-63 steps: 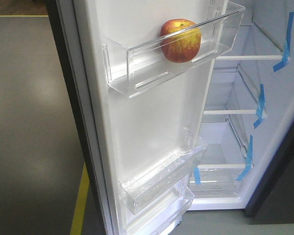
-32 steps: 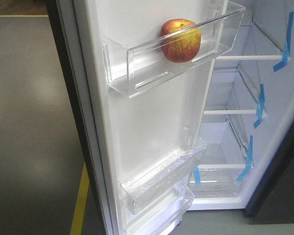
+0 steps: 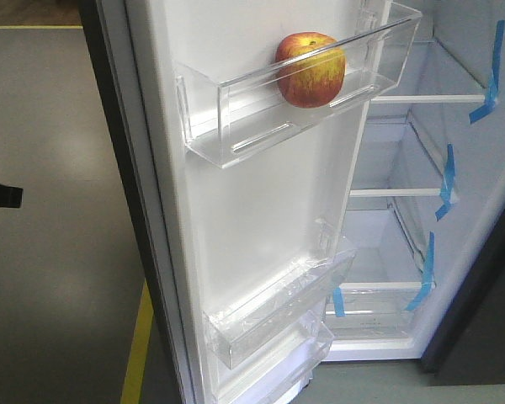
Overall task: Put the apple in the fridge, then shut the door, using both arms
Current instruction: 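Move the left gripper toward the outer edge of the refrigerator door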
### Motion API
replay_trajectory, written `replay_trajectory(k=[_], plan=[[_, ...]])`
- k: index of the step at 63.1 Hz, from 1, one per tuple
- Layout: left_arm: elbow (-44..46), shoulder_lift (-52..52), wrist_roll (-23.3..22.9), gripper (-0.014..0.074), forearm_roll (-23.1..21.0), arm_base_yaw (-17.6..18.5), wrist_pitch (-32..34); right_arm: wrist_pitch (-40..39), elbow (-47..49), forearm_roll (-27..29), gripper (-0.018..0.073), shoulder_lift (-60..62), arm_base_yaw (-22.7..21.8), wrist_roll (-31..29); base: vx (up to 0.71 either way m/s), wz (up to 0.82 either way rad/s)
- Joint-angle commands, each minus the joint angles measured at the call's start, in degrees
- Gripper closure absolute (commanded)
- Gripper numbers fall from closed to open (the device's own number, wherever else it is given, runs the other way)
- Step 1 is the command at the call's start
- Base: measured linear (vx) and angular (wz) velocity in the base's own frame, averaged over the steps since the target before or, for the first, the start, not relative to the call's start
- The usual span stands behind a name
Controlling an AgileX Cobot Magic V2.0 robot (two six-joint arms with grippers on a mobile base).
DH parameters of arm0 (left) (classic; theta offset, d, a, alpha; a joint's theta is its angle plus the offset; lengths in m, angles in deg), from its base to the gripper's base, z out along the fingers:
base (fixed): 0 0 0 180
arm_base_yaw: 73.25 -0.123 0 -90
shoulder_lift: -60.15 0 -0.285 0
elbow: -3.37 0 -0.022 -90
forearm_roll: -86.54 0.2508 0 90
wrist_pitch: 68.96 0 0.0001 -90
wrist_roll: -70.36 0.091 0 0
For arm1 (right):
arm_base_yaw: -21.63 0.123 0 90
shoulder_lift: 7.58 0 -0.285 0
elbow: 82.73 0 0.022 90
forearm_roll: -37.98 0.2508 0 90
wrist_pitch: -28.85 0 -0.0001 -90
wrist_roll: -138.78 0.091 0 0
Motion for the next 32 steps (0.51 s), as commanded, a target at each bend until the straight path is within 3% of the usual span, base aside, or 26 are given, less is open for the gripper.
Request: replay_trajectory(k=[1,16,32], plan=[[4.26,-2.87,3.65,0.0603,-4.61,-0.09,1.88,-2.75,1.23,1.8,0.0004,-0.41,0.05,-0.26,0.0,0.0],[11.11,-13.17,18.12,0.0603,-22.66,-0.09,1.04,-2.75,1.23,1.8,0.0004,-0.41,0.05,-0.26,0.0,0.0],[20.99,-24.35,28.46,0.0603,-39.34,-0.03,-3.32,-2.75,1.23,1.8,0.0004,-0.41,0.05,-0.26,0.0,0.0]])
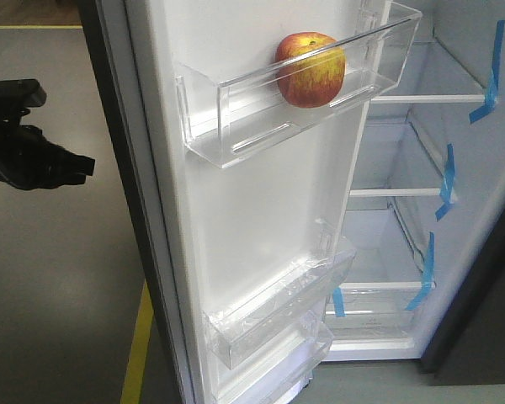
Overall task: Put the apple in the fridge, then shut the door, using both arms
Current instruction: 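Move the left gripper toward the outer edge of the refrigerator door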
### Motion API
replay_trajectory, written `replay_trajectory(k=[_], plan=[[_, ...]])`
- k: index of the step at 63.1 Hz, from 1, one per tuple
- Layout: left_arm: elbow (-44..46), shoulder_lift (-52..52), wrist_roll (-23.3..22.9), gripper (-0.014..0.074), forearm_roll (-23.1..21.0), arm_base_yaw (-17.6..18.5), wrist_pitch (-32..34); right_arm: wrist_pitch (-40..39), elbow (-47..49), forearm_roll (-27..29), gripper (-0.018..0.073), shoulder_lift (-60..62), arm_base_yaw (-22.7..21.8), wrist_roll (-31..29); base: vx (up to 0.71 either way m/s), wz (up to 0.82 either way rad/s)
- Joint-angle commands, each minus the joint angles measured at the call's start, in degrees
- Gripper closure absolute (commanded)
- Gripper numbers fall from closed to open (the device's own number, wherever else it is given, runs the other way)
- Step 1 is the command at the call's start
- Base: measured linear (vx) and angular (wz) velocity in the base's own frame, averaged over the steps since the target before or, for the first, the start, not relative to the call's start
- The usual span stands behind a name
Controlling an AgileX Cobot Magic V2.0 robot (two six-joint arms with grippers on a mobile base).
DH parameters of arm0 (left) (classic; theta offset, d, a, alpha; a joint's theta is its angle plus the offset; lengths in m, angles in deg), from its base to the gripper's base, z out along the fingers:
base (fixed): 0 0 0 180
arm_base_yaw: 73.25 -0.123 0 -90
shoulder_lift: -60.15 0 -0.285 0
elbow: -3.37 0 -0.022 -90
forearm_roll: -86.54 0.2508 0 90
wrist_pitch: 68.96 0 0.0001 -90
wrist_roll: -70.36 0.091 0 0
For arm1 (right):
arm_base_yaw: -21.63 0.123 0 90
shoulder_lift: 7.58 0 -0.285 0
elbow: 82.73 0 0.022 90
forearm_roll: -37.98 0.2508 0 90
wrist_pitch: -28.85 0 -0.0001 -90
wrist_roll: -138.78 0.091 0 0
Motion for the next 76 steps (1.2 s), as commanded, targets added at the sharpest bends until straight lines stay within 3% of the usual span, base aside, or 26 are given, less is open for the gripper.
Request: replay_trajectory(k=[1,17,31,56,76], plan=[[4.75,-1.14,3.2,0.0603,-7.73,-0.03,0.41,-2.75,1.23,1.8,0.0004,-0.41,0.05,-0.26,0.0,0.0],[13.79,-9.78,4.81,0.0603,-15.73,0.22,-3.23,-2.75,1.23,1.8,0.0004,-0.41,0.05,-0.26,0.0,0.0],[16.5,-11.98,8.93,0.0603,-20.76,3.24,-6.52,-2.75,1.23,1.8,0.0004,-0.41,0.05,-0.26,0.0,0.0],[16.5,-11.98,11.44,0.0603,-21.09,7.69,-11.16,-2.75,1.23,1.8,0.0004,-0.41,0.05,-0.26,0.0,0.0],[16.5,-9.15,14.88,0.0603,-26.77,13.77,-11.34,-2.75,1.23,1.8,0.0004,-0.41,0.05,-0.26,0.0,0.0]])
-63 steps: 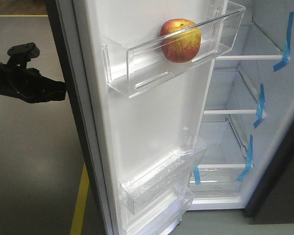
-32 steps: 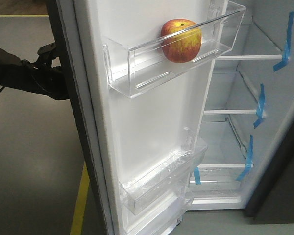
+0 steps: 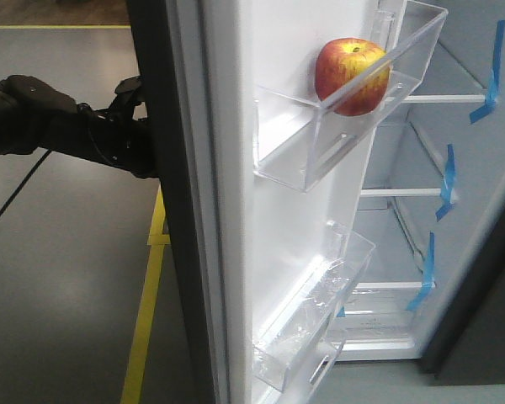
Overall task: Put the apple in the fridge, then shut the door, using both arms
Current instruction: 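Move the left gripper toward the outer edge of the refrigerator door, then push the door's outer face with the left gripper to swing it shut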
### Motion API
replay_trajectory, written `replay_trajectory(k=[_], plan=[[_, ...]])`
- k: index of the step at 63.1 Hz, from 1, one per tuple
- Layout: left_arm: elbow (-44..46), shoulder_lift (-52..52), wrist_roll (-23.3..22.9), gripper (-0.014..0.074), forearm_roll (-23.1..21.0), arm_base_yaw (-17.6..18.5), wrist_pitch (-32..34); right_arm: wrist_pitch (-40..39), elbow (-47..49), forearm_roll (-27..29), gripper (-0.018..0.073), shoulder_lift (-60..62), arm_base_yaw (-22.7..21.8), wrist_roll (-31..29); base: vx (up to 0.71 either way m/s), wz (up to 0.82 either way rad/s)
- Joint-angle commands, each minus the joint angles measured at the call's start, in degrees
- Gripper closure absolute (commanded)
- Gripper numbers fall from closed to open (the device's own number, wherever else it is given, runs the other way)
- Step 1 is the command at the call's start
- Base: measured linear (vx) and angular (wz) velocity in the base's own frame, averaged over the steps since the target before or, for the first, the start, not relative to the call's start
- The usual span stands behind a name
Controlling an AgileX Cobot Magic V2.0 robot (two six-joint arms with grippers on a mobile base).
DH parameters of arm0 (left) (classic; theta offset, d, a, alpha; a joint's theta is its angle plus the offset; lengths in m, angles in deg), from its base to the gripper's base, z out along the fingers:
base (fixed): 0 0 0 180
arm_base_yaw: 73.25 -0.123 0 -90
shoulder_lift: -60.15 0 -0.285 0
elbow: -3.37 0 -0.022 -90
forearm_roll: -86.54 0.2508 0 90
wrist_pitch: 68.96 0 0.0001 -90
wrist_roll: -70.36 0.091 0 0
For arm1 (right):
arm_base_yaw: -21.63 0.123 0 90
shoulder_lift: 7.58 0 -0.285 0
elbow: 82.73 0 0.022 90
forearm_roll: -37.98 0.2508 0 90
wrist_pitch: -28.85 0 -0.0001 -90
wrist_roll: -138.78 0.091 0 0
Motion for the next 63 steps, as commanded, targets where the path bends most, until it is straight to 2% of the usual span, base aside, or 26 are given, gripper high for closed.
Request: replay_trajectory(k=[1,17,46,53,63], plan=[[1.67,4.77,1.21,0.0603,-5.89,2.31,-0.52,-2.75,1.23,1.78,0.0004,-0.41,0.05,-0.26,0.0,0.0],[1.67,5.67,1.51,0.0603,-7.29,8.84,0.48,-2.75,1.23,1.78,0.0004,-0.41,0.05,-0.26,0.0,0.0],[1.67,5.67,3.83,0.0603,-7.24,24.1,6.84,-2.75,1.23,1.78,0.0004,-0.41,0.05,-0.26,0.0,0.0],[1.67,5.67,4.37,0.0603,-7.24,26.06,6.87,-2.75,1.23,1.78,0.0004,-0.41,0.05,-0.26,0.0,0.0],[1.67,5.86,3.29,0.0603,-5.07,26.17,6.74,-2.75,1.23,1.78,0.0004,-0.41,0.05,-0.26,0.0,0.0]])
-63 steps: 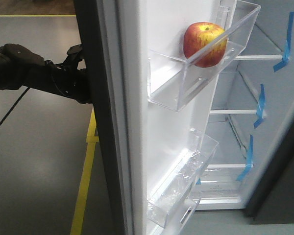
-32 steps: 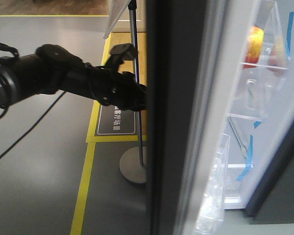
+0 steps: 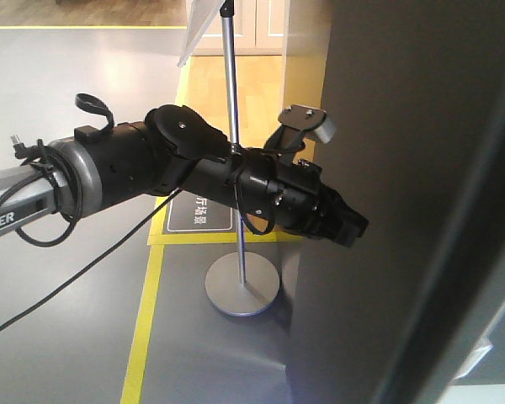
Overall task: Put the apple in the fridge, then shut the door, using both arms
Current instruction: 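Push the door's outer face with the left gripper to swing it shut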
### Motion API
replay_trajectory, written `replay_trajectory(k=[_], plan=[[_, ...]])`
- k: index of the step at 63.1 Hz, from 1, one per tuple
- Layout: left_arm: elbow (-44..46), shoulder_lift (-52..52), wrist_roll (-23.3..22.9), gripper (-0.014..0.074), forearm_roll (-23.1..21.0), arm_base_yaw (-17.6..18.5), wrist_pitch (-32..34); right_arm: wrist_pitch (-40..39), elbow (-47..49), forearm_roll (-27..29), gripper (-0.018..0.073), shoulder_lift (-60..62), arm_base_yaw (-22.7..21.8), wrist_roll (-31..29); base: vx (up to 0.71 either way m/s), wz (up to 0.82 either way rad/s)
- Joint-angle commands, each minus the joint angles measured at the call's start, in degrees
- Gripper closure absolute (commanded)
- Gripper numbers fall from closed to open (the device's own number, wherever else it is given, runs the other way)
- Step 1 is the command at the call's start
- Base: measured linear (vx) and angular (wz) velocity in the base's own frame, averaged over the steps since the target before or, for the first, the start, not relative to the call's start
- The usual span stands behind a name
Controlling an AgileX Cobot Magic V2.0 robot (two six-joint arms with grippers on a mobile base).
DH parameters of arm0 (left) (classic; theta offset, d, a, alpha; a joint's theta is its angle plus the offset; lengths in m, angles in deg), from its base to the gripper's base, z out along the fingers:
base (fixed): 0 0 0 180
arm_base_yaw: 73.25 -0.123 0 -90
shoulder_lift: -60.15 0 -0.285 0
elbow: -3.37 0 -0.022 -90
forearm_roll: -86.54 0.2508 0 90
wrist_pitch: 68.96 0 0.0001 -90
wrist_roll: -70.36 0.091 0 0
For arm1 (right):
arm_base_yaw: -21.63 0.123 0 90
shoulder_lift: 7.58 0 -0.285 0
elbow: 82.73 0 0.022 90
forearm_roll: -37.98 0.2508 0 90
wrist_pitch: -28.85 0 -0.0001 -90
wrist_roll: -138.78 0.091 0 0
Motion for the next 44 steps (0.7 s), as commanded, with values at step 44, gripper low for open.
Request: replay_trajectory(k=[44], plan=[[-16.63,28.84,-44.21,0.0603,57.81,-0.53,15.13,-2.69,1.23,1.78,0.0004,-0.41,0.05,-0.28,0.0,0.0]])
